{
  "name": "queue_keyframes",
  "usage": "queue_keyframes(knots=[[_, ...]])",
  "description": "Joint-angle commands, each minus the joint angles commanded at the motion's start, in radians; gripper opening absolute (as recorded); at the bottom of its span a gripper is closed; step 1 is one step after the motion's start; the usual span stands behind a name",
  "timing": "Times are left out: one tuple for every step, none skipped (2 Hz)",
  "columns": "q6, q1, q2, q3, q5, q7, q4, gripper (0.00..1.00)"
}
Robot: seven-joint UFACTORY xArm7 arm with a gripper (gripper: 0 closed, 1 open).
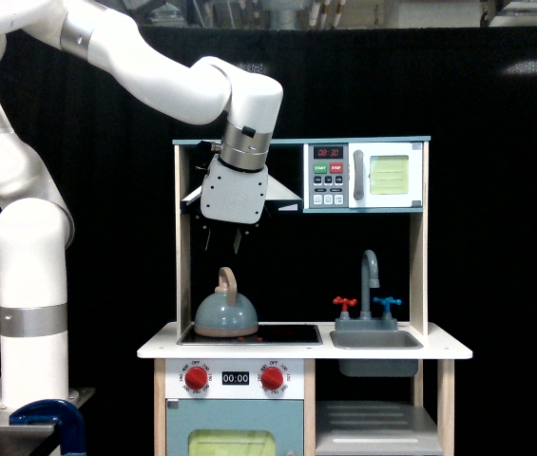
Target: Place the teapot on the stove
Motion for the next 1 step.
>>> queue_keyframes(knots=[[0.004,0.003,-0.019,-0.02,-0.015,-0.007,-0.018,1.0]])
